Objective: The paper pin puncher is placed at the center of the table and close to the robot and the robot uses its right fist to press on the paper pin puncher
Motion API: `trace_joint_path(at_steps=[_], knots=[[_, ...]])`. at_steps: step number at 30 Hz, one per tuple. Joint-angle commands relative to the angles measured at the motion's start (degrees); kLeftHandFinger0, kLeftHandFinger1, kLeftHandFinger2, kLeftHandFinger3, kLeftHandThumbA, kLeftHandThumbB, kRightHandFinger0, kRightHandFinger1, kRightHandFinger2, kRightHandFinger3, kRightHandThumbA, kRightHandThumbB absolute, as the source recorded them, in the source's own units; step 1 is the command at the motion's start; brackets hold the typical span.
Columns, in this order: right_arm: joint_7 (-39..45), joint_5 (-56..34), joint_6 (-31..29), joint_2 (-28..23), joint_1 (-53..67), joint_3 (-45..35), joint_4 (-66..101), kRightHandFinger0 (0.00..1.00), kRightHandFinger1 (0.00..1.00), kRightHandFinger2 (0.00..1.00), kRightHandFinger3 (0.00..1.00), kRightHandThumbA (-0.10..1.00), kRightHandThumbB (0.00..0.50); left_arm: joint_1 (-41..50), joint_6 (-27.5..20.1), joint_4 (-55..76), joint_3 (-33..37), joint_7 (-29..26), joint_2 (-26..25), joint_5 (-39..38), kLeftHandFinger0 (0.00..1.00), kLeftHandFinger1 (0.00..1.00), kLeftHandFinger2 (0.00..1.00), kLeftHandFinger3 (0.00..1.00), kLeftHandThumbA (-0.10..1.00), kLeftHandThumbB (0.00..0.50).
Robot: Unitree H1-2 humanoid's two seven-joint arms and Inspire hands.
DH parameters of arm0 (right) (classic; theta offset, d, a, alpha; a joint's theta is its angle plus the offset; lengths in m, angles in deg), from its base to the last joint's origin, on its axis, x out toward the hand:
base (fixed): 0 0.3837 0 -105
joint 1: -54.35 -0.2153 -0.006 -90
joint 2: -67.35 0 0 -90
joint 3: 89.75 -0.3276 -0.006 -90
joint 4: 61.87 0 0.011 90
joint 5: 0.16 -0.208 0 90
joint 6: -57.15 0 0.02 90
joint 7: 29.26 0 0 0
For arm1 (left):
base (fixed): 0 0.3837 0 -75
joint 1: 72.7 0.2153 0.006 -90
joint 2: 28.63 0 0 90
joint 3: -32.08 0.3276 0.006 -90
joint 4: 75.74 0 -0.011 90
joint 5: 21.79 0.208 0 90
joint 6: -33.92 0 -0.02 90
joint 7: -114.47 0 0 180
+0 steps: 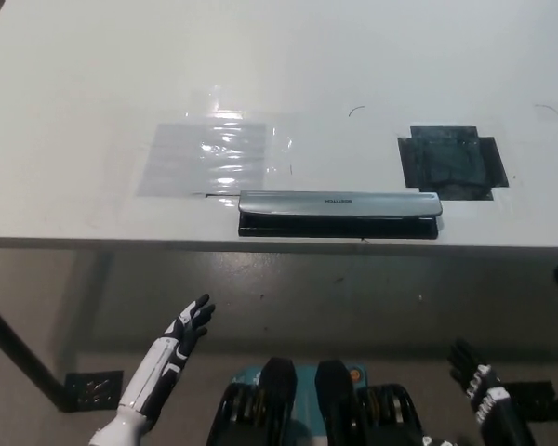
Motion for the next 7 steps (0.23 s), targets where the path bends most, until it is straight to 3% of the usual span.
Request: trace_joint_path(at_steps=[1, 7], knots=[[2.52, -0.58, -1.24, 0.04, -0.96, 0.45, -0.84, 1.00, 1.00, 1.00, 1.00, 1.00, 0.333, -0.69, -1.67, 0.97, -0.03, 0.67, -0.17, 0.25, 1.00, 1.00, 1.00, 1.00, 1.00, 0.336], [3.49, -1.34, -1.72, 0.13, -1.51, 0.44, -1.80, 1.00, 1.00, 1.00, 1.00, 1.00, 0.321, -0.07, -2.01, 0.95, -0.18, 0.27, -0.05, 0.62, 1.00, 1.00, 1.00, 1.00, 1.00, 0.325]])
